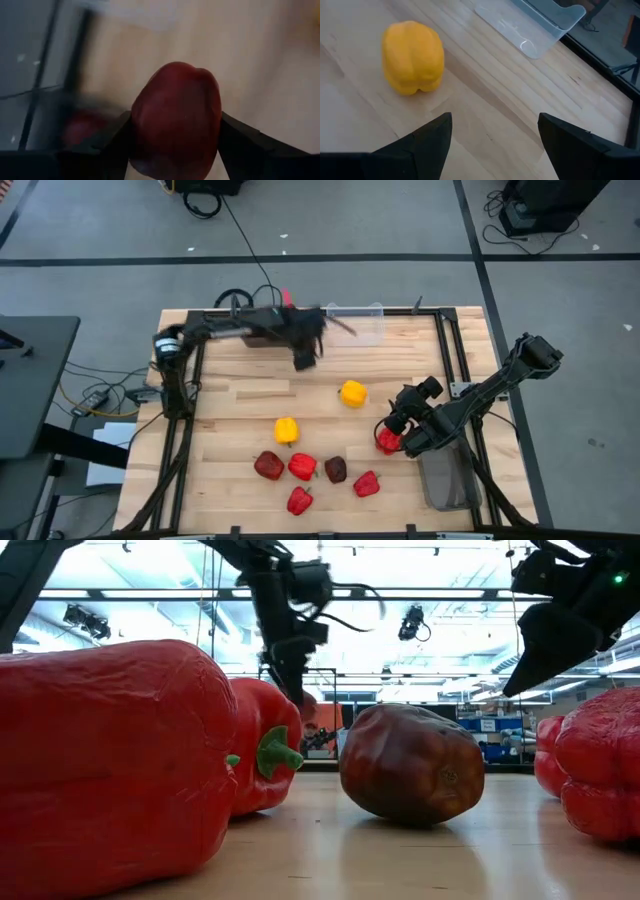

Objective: Sort produce into baskets
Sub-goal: Put the red apple into the top black bin

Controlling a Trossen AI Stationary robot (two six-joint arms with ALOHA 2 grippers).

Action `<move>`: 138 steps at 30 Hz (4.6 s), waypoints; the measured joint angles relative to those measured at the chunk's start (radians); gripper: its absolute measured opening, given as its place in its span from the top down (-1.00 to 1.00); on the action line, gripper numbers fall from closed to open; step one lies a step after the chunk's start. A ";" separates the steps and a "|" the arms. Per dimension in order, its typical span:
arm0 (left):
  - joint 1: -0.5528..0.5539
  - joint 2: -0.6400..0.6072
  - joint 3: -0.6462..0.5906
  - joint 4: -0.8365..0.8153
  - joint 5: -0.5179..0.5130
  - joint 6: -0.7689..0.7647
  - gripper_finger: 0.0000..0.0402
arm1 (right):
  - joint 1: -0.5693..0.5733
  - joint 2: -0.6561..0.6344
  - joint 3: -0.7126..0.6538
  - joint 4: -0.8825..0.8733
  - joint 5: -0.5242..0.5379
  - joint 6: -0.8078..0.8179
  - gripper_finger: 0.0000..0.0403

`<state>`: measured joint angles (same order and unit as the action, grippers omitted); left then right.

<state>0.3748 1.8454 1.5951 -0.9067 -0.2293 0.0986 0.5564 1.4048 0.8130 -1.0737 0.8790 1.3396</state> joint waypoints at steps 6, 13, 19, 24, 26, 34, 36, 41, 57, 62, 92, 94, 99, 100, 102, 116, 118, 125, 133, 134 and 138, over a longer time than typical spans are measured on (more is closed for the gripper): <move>0.216 -0.068 -0.014 0.017 -0.009 -0.005 -0.28 | -0.008 0.000 -0.024 0.002 -0.007 0.009 -0.52; 0.357 -0.058 -0.078 0.071 0.001 0.000 -0.43 | -0.021 0.000 -0.024 0.003 -0.006 0.011 -0.52; 0.390 -0.058 -0.129 0.072 0.023 0.002 -0.67 | -0.021 0.000 -0.024 0.003 0.010 0.011 -0.52; 0.390 -0.057 -0.142 0.036 0.015 -0.024 -0.79 | -0.021 0.000 -0.024 0.003 0.013 0.011 -0.52; 0.383 -0.061 -0.142 0.012 0.014 -0.032 -0.80 | -0.021 0.000 -0.024 0.003 0.014 0.011 -0.52; 0.268 -0.133 -0.141 -0.047 0.025 -0.029 -0.72 | -0.021 0.000 -0.024 0.004 0.025 0.019 -0.52; 0.210 -0.149 -0.141 -0.082 0.024 -0.029 -0.67 | -0.021 0.000 -0.024 0.005 0.022 0.022 -0.52; 0.011 -0.166 -0.141 -0.232 0.146 -0.097 -0.58 | -0.011 0.000 -0.024 0.007 0.002 0.038 -0.52; -0.688 -0.158 -0.141 -0.183 0.221 -0.390 -0.56 | 0.006 0.000 -0.024 0.023 0.028 0.041 -0.52; -0.816 -0.144 -0.167 -0.066 0.190 -0.412 -0.56 | 0.004 0.000 -0.024 0.026 0.046 0.037 -0.52; -0.878 0.076 -0.210 -0.219 0.276 -0.448 -0.54 | -0.011 0.000 -0.024 0.042 0.035 0.019 -0.52; -0.876 0.077 -0.210 -0.222 0.277 -0.479 -0.43 | -0.011 0.000 -0.024 0.042 0.035 0.019 -0.52; -0.874 0.077 -0.210 -0.223 0.278 -0.494 -0.40 | -0.011 0.000 -0.024 0.041 0.035 0.019 -0.52; -0.872 0.077 -0.210 -0.223 0.278 -0.496 -0.42 | -0.011 0.000 -0.024 0.041 0.035 0.018 -0.52; -0.864 0.077 -0.210 -0.223 0.281 -0.499 -0.42 | -0.011 0.000 -0.024 0.042 0.035 0.011 -0.52; -0.642 -0.161 -0.200 -0.296 0.017 -0.456 -0.36 | -0.011 0.000 -0.024 0.042 0.035 0.016 -0.52; -0.574 -0.232 -0.200 -0.293 -0.039 -0.421 -0.36 | -0.011 0.000 -0.024 0.042 0.035 0.014 -0.52; -0.273 -0.371 -0.200 -0.237 -0.256 -0.288 -0.36 | -0.013 0.000 -0.024 0.042 0.059 0.011 -0.52; 0.033 -0.314 -0.201 0.059 -0.256 -0.094 -0.39 | -0.039 0.000 -0.024 0.048 0.064 0.027 -0.52; 0.061 -0.302 -0.201 0.088 -0.255 -0.076 -0.40 | -0.041 0.000 -0.024 0.048 0.064 0.027 -0.52; 0.153 -0.251 -0.201 0.103 -0.196 -0.037 -0.47 | -0.041 0.000 -0.024 0.048 0.065 0.029 -0.52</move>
<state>0.5273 1.5944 1.3945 -0.8033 -0.4258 0.0614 0.5156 1.4048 0.7891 -1.0260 0.9440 1.3689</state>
